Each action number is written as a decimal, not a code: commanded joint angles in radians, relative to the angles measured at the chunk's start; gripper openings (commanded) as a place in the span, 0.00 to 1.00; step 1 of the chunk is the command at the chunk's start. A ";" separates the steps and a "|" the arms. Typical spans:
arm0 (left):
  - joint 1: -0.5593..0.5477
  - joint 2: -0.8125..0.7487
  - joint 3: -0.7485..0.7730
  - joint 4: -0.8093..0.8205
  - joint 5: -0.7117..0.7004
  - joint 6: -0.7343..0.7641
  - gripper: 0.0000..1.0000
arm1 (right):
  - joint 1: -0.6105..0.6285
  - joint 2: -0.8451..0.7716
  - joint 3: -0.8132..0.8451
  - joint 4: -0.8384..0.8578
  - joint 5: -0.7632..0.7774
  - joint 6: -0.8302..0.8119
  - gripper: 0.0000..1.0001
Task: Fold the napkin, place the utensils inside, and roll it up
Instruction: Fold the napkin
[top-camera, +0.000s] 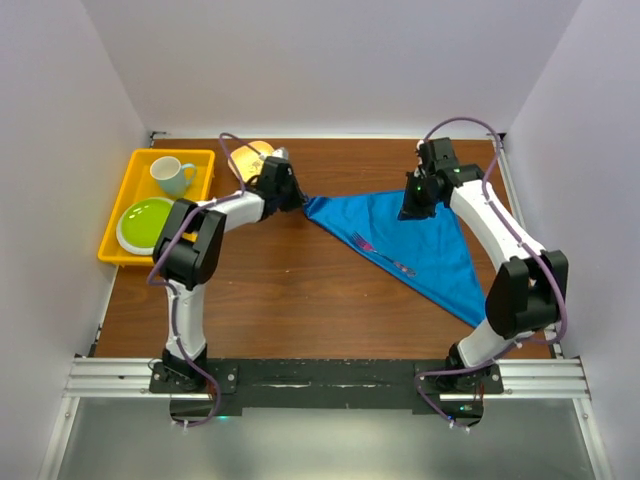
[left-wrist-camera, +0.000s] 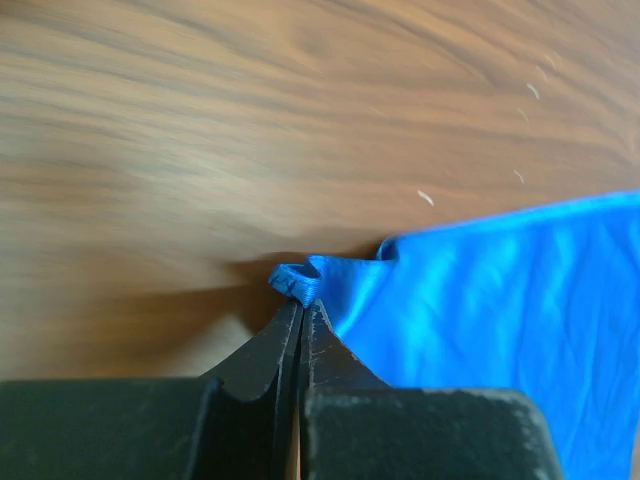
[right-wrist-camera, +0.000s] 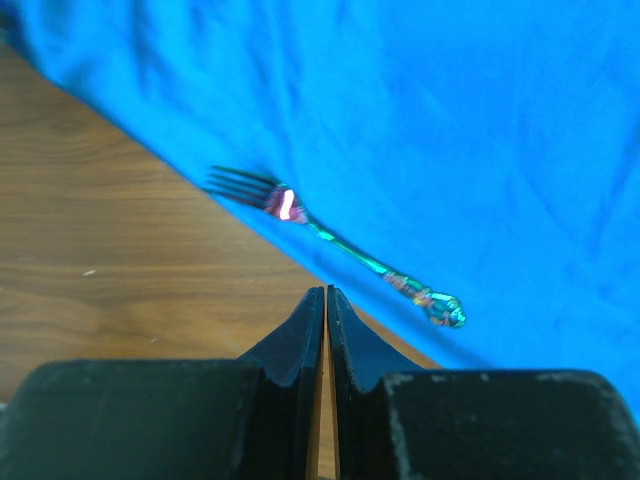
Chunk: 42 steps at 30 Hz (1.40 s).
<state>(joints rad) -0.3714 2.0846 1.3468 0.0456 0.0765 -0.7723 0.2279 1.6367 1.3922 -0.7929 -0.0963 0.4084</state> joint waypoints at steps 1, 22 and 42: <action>-0.102 -0.113 0.055 -0.026 -0.067 0.126 0.00 | -0.004 -0.093 0.062 -0.058 -0.028 0.039 0.09; -0.412 -0.167 0.145 -0.085 -0.113 0.031 0.00 | -0.124 -0.308 0.021 -0.150 -0.031 0.007 0.12; -0.534 -0.052 0.271 -0.121 -0.133 0.008 0.00 | -0.191 -0.341 0.004 -0.177 -0.057 -0.028 0.13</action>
<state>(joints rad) -0.8932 2.0167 1.5562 -0.0940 -0.0345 -0.7498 0.0483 1.3350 1.4090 -0.9592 -0.1280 0.4026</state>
